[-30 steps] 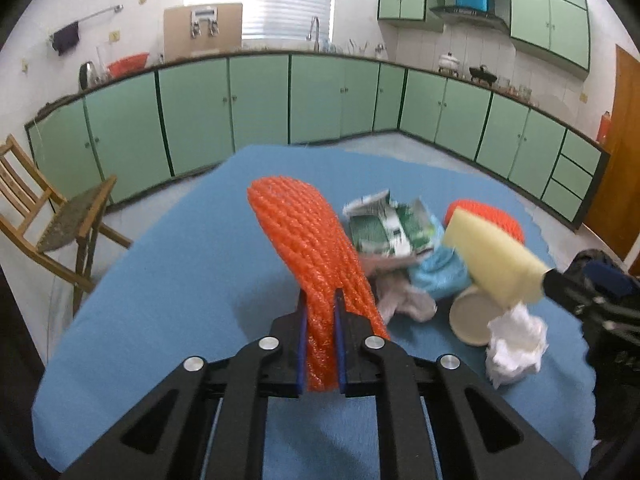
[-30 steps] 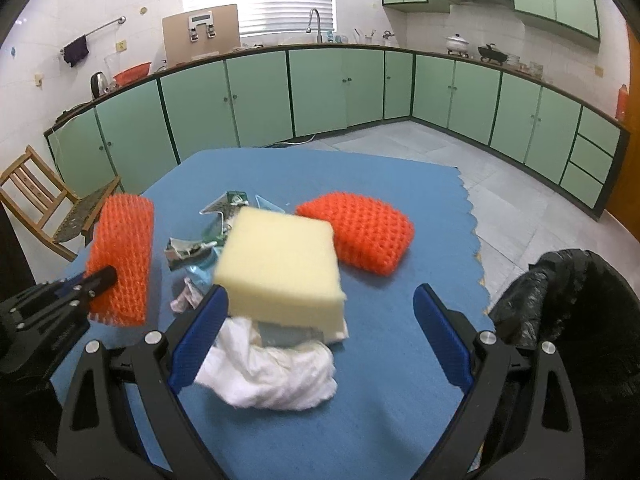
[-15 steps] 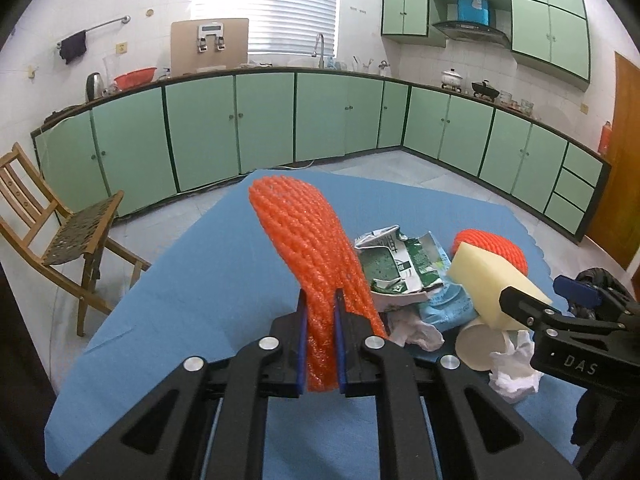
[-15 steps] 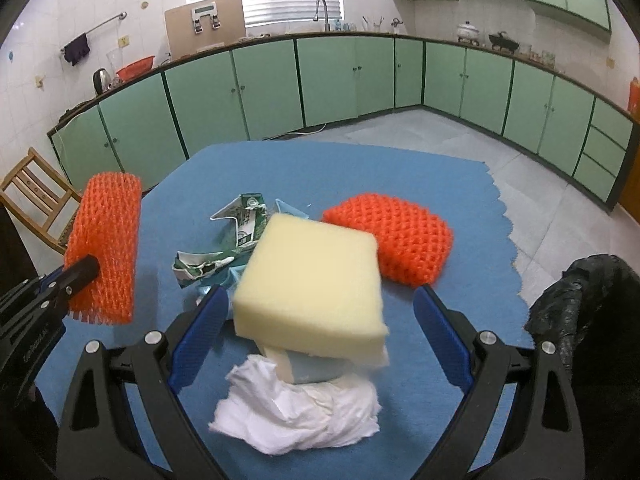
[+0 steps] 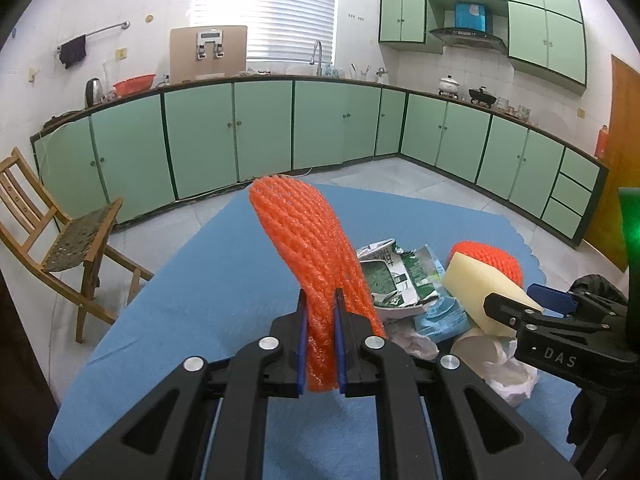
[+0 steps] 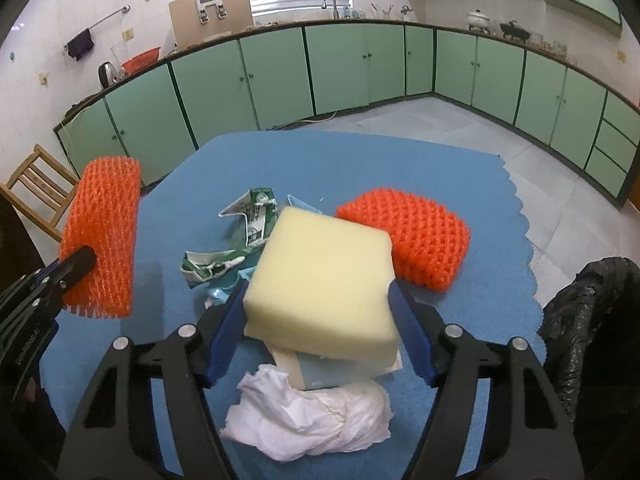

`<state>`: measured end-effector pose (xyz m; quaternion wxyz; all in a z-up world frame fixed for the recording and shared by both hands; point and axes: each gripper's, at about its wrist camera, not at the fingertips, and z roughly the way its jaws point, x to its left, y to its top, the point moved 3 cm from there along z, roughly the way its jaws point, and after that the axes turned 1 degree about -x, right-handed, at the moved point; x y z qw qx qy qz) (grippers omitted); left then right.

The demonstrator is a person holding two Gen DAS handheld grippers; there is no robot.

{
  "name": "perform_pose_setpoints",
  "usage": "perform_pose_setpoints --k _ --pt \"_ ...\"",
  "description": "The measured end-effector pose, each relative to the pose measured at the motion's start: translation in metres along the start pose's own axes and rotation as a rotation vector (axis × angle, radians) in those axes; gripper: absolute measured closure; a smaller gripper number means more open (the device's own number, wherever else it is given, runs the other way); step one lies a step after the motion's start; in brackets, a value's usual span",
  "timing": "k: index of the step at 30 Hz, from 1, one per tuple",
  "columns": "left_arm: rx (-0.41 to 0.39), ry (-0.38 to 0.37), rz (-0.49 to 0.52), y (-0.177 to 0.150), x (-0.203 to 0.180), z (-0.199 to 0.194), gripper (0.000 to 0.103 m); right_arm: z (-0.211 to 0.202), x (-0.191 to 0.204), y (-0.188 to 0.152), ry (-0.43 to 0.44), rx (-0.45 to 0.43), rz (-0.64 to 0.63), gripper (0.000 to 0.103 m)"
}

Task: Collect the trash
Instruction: 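Grasp the yellow sponge with the right gripper while the left gripper holds the orange mesh, then carry the orange mesh and yellow sponge over the bin with both grippers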

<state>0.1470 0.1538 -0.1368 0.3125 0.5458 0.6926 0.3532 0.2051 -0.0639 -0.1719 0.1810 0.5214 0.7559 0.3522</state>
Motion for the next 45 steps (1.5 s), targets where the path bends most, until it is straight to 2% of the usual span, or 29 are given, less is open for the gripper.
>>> perform_pose_setpoints --k 11,20,32,45 --pt "-0.056 -0.043 0.021 0.017 -0.019 -0.022 0.092 -0.040 -0.007 0.012 0.005 -0.081 0.002 0.038" --pt "-0.084 -0.088 0.041 0.027 -0.043 -0.037 0.092 -0.082 -0.026 0.018 -0.029 -0.146 0.020 0.038" --pt "-0.099 -0.197 0.074 0.032 -0.091 -0.052 0.092 -0.130 -0.061 0.014 -0.117 -0.193 0.045 0.038" --pt "-0.091 -0.341 0.140 0.026 -0.165 -0.057 0.092 -0.173 -0.124 -0.015 -0.249 -0.221 0.110 0.038"
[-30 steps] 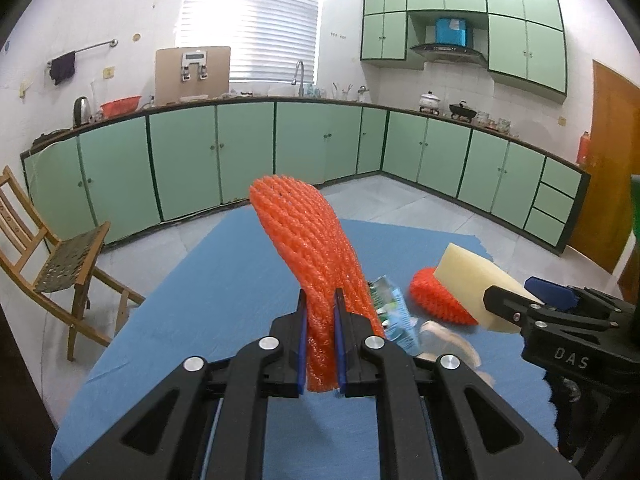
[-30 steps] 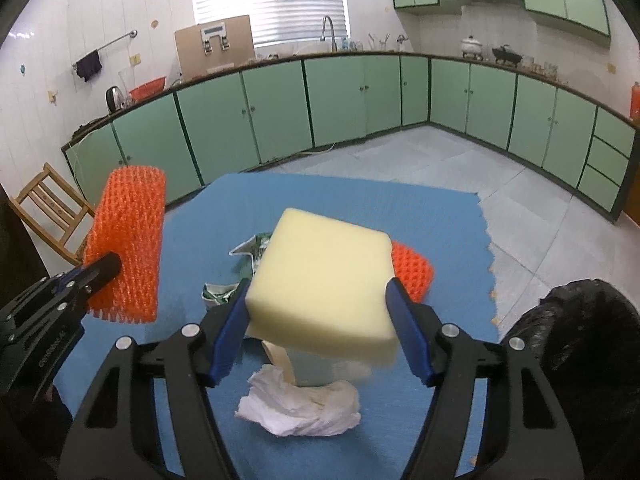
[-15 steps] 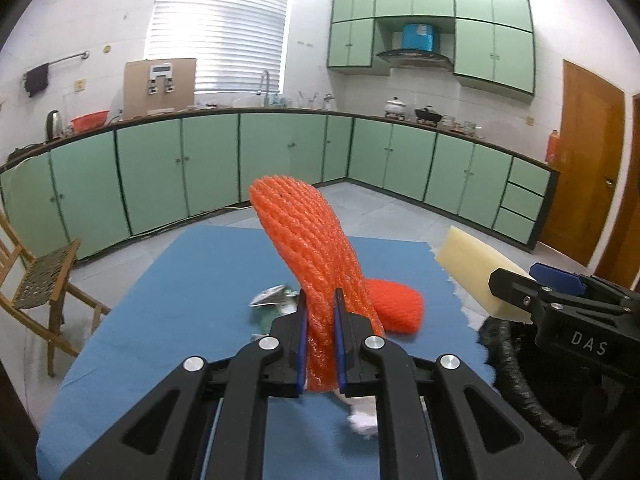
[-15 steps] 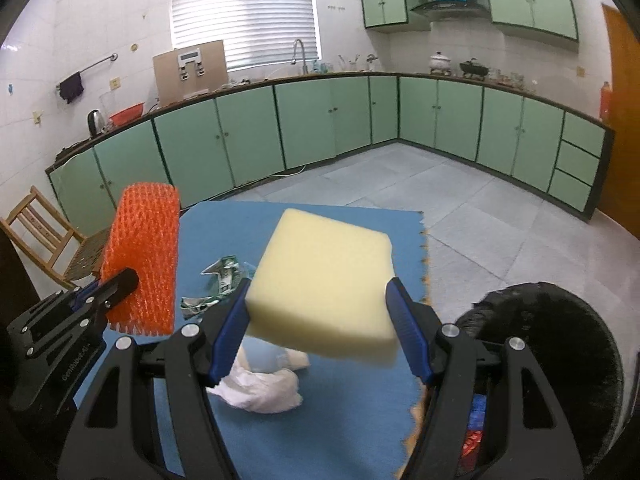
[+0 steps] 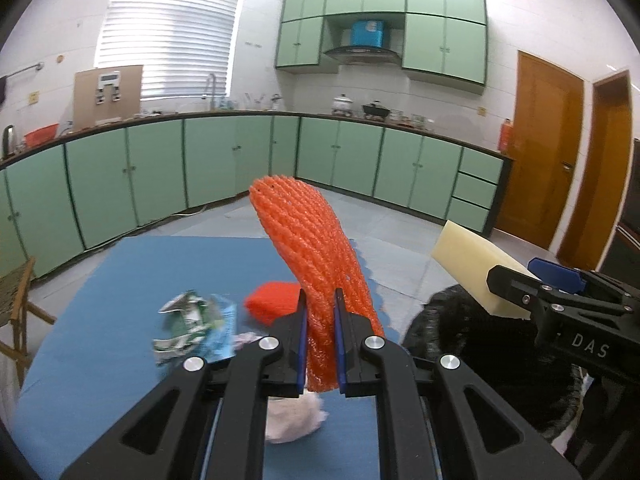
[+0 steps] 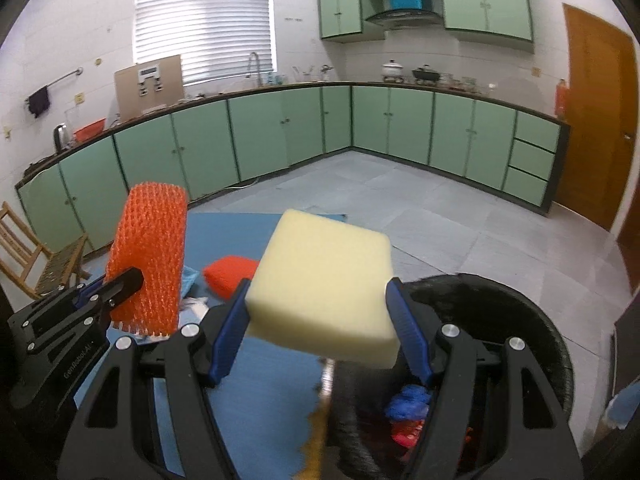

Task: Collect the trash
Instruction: 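Carry the orange mesh and yellow sponge over the bin with both grippers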

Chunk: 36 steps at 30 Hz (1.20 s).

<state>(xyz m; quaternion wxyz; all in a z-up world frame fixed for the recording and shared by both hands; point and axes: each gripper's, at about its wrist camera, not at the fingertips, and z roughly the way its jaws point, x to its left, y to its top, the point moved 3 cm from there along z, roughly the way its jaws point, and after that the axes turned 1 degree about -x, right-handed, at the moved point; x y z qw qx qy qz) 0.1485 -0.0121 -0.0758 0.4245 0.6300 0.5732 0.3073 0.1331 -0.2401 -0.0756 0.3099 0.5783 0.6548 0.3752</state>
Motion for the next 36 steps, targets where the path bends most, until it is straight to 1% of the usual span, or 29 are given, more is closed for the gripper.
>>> perform_pose_setpoints --k 11,15,20,30,36 --pt "0.026 -0.116 0.077 -0.005 -0.067 0.026 0.092 -0.003 -0.064 -0.020 -0.131 0.021 0.053 0.037" --pt "0.038 -0.154 0.099 -0.008 -0.094 0.041 0.092 0.002 -0.080 -0.030 -0.163 0.038 0.065 0.037" --pt "0.066 -0.197 0.123 -0.015 -0.119 0.060 0.092 0.012 -0.098 -0.040 -0.194 0.067 0.081 0.037" --pt "0.155 -0.264 0.157 -0.037 -0.152 0.098 0.092 0.039 -0.126 -0.059 -0.234 0.135 0.100 0.037" --pt "0.195 -0.284 0.171 -0.046 -0.160 0.114 0.092 0.047 -0.139 -0.067 -0.258 0.165 0.108 0.037"
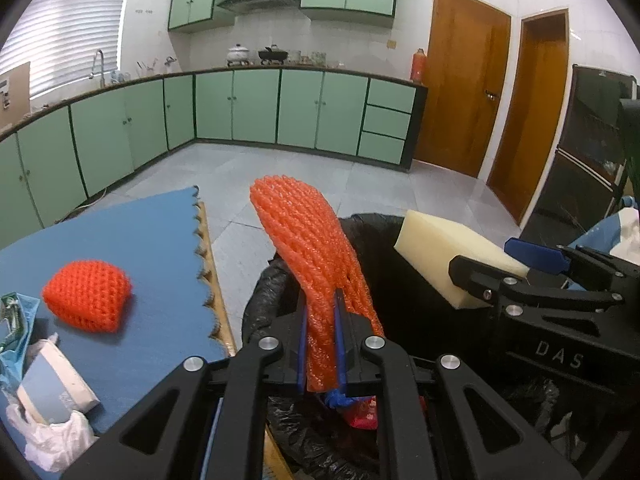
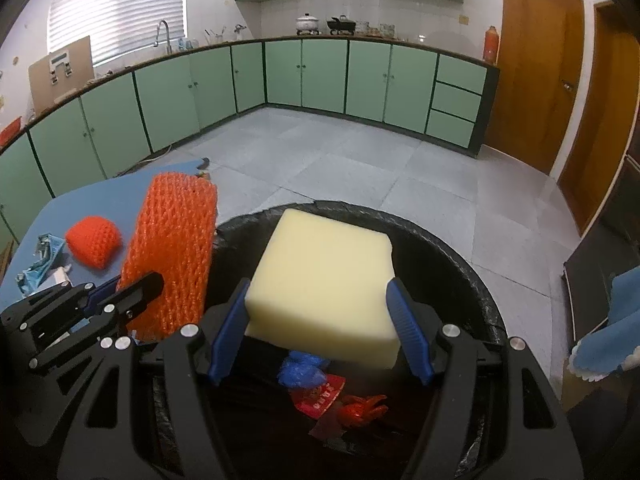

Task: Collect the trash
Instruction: 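Open both grippers over the bin to drop the mesh and sponge, then return to the mat and grasp the white tissue with the left gripper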

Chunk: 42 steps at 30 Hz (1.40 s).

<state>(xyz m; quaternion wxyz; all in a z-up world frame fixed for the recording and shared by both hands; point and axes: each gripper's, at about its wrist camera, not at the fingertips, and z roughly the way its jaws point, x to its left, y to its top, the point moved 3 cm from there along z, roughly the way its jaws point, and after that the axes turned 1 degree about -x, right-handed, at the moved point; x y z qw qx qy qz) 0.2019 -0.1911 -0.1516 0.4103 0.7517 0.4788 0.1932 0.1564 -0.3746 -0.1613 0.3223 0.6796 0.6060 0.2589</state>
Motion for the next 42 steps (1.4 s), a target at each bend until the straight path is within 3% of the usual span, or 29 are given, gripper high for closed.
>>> perform_pose_setpoints --k 4,8,12,22,31,42 --pt "0.025 -0.017 -0.001 -0.003 0.001 0.008 0.088 0.004 -0.005 -0.002 -0.027 0.006 -0.002 0.033" --pt "0.042 -0.028 -0.006 -0.007 0.006 0.009 0.061 0.006 -0.009 -0.002 -0.051 0.003 0.002 0.024" --pt "0.038 -0.018 -0.012 -0.011 0.012 0.004 0.047 0.003 -0.008 -0.002 -0.064 -0.013 -0.001 0.014" --pt "-0.025 0.098 -0.061 -0.014 0.057 -0.042 0.042 -0.012 0.016 0.004 -0.011 -0.035 0.017 0.012" --pt "-0.088 0.253 -0.104 -0.025 0.113 -0.106 0.039 -0.030 0.081 0.008 0.107 -0.063 -0.022 0.012" --pt "-0.061 0.382 -0.193 -0.069 0.172 -0.151 0.039 -0.037 0.161 -0.006 0.228 -0.069 -0.093 0.012"
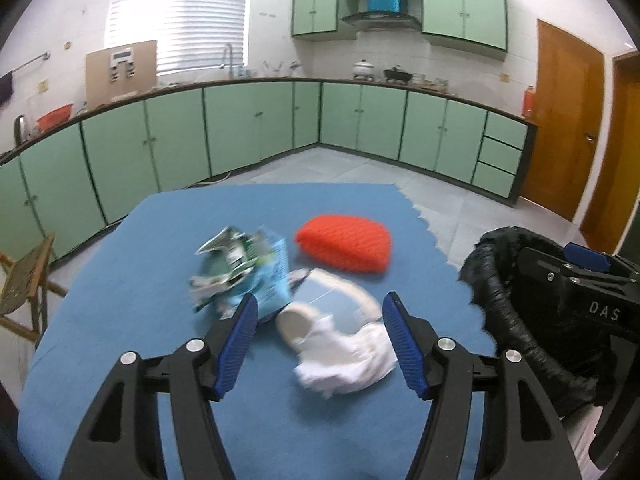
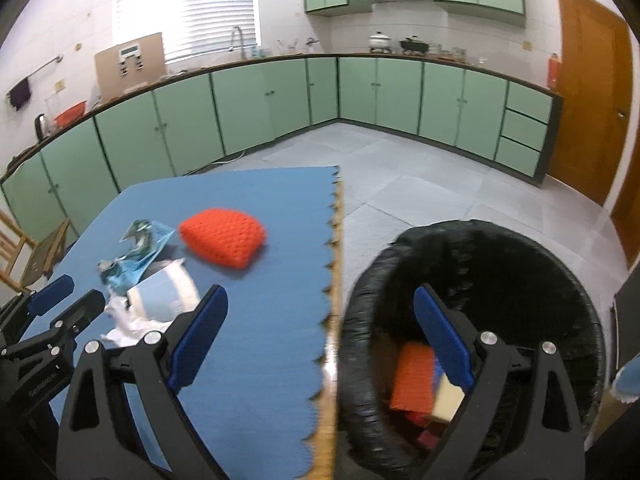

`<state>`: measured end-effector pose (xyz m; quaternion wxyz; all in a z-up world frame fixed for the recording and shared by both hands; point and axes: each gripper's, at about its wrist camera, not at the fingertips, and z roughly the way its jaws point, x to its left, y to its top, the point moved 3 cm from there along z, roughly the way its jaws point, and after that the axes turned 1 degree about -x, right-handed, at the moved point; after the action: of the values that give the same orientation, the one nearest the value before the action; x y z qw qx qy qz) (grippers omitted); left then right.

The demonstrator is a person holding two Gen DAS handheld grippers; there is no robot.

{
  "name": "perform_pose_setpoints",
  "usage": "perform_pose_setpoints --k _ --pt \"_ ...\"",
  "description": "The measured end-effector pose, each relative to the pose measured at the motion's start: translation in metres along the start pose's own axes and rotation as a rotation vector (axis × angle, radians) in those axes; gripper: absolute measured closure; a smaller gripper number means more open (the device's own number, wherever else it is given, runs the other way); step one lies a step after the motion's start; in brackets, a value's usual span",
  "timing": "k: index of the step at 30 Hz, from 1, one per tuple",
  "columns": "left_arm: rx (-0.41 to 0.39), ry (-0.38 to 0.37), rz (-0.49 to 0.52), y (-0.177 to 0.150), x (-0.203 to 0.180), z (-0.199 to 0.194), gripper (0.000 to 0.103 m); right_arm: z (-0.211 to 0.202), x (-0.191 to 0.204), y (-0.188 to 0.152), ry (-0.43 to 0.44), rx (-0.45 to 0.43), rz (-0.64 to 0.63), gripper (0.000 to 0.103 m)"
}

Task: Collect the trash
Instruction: 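Return to the mat and grasp the white tissue with the left gripper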

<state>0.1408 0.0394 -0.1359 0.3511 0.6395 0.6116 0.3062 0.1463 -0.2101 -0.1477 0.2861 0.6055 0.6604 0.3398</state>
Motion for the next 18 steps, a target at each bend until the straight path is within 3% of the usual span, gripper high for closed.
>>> perform_pose_setpoints --k 7,18 --pt "0.028 -0.004 -0.026 -0.018 0.007 0.004 0.039 0.004 0.015 -0.010 0.017 0.014 -0.026 0.012" --pt "0.100 -0.014 -0.015 -0.037 -0.011 0.034 0.039 0.011 0.002 -0.013 0.003 0.026 -0.019 0.012"
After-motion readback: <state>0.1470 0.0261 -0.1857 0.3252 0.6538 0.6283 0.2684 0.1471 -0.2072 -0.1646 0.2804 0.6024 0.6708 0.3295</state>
